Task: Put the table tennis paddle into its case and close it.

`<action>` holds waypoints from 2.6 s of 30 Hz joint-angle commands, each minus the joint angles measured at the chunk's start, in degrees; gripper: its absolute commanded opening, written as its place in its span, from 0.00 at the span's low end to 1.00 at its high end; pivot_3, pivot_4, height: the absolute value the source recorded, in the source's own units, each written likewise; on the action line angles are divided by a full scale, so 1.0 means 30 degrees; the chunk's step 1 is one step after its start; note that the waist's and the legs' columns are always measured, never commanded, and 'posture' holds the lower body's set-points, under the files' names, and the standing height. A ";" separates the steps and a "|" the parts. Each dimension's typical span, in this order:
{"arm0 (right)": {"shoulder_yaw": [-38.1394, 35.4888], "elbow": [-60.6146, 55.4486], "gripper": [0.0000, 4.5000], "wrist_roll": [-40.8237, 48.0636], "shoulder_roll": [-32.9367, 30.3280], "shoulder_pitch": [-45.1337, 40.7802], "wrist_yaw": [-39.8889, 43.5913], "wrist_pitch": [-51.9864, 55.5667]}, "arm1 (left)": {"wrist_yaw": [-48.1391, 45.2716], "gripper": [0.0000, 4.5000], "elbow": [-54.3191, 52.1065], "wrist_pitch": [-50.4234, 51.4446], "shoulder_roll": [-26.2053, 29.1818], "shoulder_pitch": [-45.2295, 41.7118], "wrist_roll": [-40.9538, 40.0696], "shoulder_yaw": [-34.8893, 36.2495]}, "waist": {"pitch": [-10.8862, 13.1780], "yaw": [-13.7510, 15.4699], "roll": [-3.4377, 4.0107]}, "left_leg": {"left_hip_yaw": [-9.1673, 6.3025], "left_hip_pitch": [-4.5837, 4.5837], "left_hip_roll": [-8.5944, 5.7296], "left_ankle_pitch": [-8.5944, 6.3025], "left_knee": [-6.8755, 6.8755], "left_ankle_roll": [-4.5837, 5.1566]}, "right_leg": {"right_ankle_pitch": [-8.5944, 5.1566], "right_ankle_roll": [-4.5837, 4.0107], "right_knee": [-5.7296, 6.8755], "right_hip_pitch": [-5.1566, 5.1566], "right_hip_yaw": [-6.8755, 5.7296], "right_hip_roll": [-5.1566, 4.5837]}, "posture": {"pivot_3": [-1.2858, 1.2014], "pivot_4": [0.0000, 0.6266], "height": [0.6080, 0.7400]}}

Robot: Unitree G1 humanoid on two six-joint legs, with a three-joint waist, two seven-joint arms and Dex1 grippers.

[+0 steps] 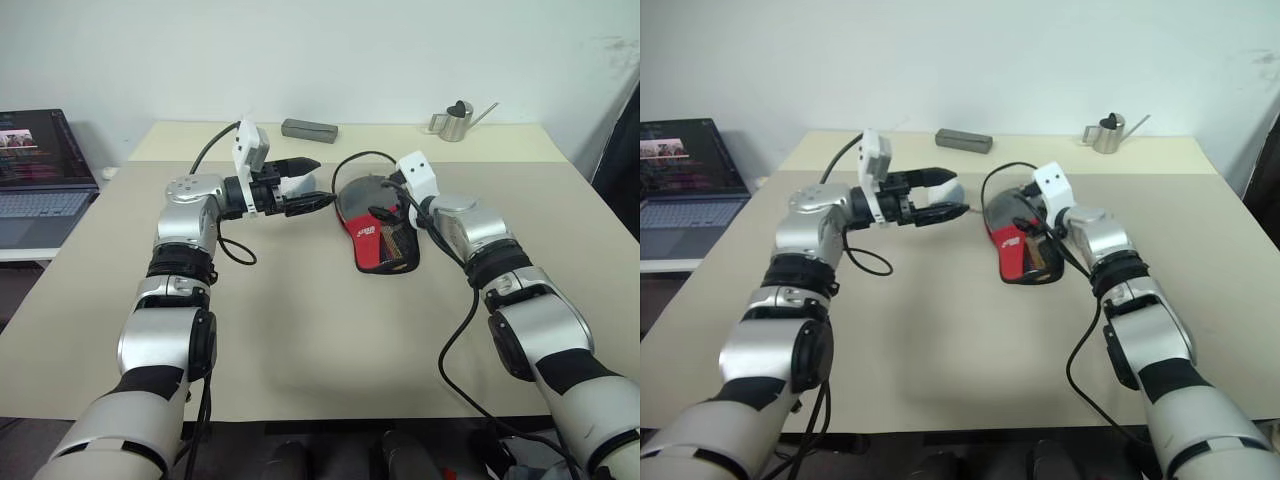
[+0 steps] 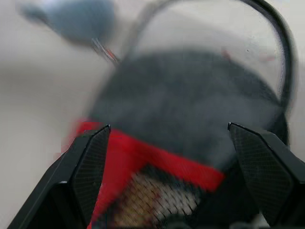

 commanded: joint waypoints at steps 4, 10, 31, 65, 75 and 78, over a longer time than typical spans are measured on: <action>-0.0549 0.1297 0.96 -0.1690 -0.0560 -0.0154 -0.0388 -0.0604 | 0.0108 1.00 -0.0841 0.0010 0.0681 -0.0040 -0.0370 -0.0069 | 0.0001 -0.0033 0.0002 | 0.0003 0.0000 0.0000 0.0002 -0.0001 -0.0003 | 0.0000 0.0000 0.0005 -0.0004 0.0004 -0.0005 | 0.52 0.24 1.00; -0.0679 -0.0216 0.96 -0.2305 -0.1279 0.1482 0.0210 0.0691 | 0.0189 1.00 -0.0866 -0.0093 0.0803 0.0054 -0.0377 -0.0158 | 0.0000 -0.0011 0.0003 | -0.0002 -0.0001 -0.0001 0.0001 0.0001 -0.0003 | 0.0000 0.0000 0.0003 0.0005 -0.0003 -0.0011 | 0.52 0.24 1.00; -0.9507 -0.9448 0.96 0.4668 0.0763 0.5634 -0.3173 1.2249 | 0.0482 1.00 -0.0602 -0.0423 0.0555 0.0103 -0.0523 -0.0248 | -0.0005 0.0005 0.0007 | -0.0009 0.0003 -0.0005 -0.0037 0.0005 0.0065 | 0.0001 -0.0001 0.0014 0.0013 -0.0006 -0.0025 | 0.52 0.24 1.00; -0.9221 -1.0204 0.00 0.4829 0.2453 0.5102 -0.5061 1.2383 | -0.1854 1.00 -0.3895 0.0156 0.3819 0.4380 -0.0018 -0.1763 | -0.0008 -0.0455 0.0014 | -0.0015 0.0021 -0.0003 -0.0036 -0.0007 0.0063 | 0.0001 -0.0002 0.0044 0.0004 0.0006 -0.0025 | 0.52 0.24 1.00; -0.9828 -1.4247 0.00 0.5909 0.4109 0.6162 -0.6705 1.5443 | -0.1956 1.00 -0.7315 0.1923 0.4489 0.6343 -0.0947 -0.1746 | -0.0008 -0.0474 0.0015 | -0.0018 0.0019 -0.0003 -0.0038 -0.0014 0.0065 | 0.0001 -0.0003 0.0040 0.0003 0.0013 -0.0028 | 0.52 0.24 1.00; -0.9814 -1.5583 0.00 0.6130 0.4347 0.6695 -0.7009 1.6335 | -0.2041 1.00 -0.8000 0.2307 0.4787 0.6792 -0.1105 -0.1754 | -0.0007 -0.0479 0.0016 | -0.0020 0.0019 -0.0002 -0.0038 -0.0019 0.0066 | 0.0001 -0.0003 0.0035 0.0001 0.0014 -0.0027 | 0.52 0.24 1.00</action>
